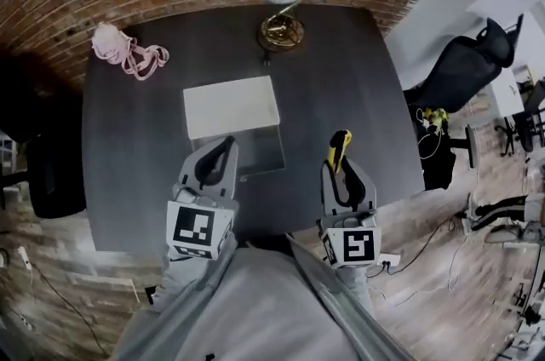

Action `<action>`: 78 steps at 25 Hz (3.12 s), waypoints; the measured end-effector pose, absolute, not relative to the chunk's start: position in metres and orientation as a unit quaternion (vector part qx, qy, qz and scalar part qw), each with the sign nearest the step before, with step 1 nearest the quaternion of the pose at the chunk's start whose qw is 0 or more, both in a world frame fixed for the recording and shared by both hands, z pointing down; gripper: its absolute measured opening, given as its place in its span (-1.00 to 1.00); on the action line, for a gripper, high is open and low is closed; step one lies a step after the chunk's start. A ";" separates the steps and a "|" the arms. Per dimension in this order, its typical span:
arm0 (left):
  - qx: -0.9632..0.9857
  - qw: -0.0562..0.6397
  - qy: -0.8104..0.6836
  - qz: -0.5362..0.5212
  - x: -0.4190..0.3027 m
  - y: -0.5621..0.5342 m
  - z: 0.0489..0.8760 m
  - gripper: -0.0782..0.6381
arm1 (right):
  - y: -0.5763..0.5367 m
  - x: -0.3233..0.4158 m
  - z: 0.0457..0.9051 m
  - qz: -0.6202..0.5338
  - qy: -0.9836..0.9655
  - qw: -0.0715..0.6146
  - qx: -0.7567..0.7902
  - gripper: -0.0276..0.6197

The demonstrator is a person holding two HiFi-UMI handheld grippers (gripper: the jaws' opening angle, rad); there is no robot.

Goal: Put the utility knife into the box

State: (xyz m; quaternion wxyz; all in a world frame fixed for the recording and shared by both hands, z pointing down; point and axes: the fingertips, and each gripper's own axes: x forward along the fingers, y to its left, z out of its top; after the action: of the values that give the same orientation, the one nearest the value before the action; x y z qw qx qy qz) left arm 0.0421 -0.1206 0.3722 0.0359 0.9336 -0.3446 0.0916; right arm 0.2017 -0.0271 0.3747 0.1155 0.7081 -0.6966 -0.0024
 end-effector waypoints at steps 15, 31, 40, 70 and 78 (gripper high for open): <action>0.857 0.044 -0.504 0.099 -0.028 -0.124 0.372 -0.73 | -0.094 0.158 0.380 -0.019 -0.813 0.101 0.573 -0.53; 0.856 0.049 -0.506 0.092 -0.044 -0.137 0.373 -0.73 | -0.110 0.135 0.371 -0.028 -0.818 0.101 0.566 -0.53; 0.858 0.066 -0.501 0.086 -0.045 -0.140 0.376 -0.73 | -0.122 0.115 0.384 -0.025 -0.835 0.131 0.533 -0.53; 0.857 0.102 -0.492 0.111 -0.058 -0.143 0.425 -0.73 | -0.149 0.049 0.522 0.009 -0.880 0.311 0.359 -0.53; 0.857 0.110 -0.491 0.111 -0.057 -0.144 0.432 -0.73 | -0.142 0.039 0.560 0.029 -0.882 0.371 0.289 -0.53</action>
State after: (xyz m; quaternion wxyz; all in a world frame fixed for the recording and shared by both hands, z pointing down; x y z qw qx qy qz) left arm -0.0572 -0.1436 0.4322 0.1096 0.8568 -0.4914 0.1113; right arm 0.0386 -0.1423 0.5601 0.3710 0.2894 -0.8819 0.0286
